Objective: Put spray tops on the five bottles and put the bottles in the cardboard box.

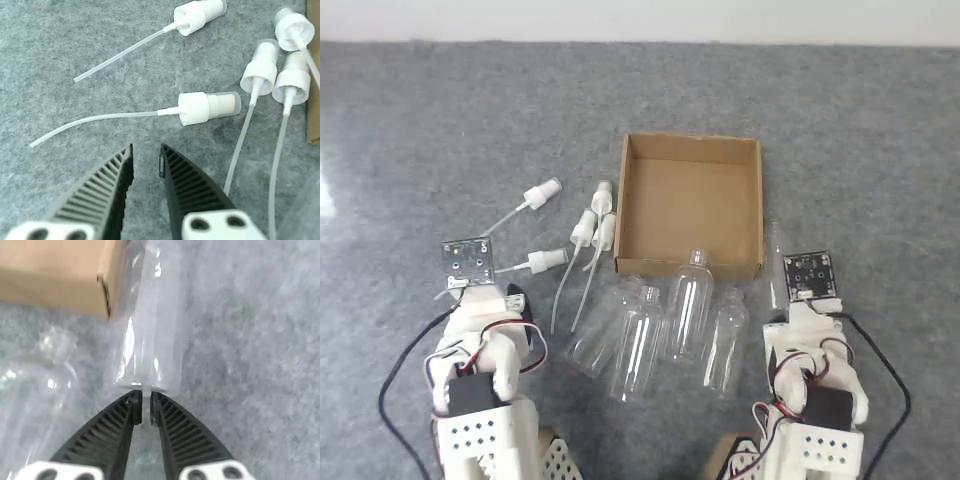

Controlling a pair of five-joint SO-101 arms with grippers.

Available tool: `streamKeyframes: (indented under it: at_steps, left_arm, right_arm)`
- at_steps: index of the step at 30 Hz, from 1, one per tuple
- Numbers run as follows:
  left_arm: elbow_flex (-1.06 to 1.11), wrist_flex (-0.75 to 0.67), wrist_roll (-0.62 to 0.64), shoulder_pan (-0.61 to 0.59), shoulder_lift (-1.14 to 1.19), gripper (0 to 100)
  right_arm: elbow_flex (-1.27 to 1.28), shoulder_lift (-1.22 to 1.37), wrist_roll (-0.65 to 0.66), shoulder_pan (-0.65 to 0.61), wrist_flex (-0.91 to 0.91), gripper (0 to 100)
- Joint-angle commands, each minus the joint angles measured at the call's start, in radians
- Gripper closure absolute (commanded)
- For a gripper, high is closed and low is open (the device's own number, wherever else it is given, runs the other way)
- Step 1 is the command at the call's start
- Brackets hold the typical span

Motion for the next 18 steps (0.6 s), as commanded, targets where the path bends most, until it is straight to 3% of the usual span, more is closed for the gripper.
streamKeyframes:
  at_steps: [1, 7, 11, 18]
  left_arm:
    - [-0.005, 0.0, 0.006, 0.005, -0.015, 92]
    - [-0.005, 0.0, 0.006, 0.005, -0.015, 92]
    - [-0.005, 0.0, 0.006, 0.005, -0.015, 92]
    - [-0.005, 0.0, 0.006, 0.005, -0.015, 92]
  right_arm:
    - [-0.086, -0.016, 0.011, 0.016, -0.038, 98.5]
    - [-0.354, -0.013, 0.012, 0.114, 0.047, 98.5]
    - [-0.43, 0.035, 0.127, 0.12, 0.079, 96.6]
    - [-0.68, 0.561, 0.146, 0.048, 0.082, 78.9]
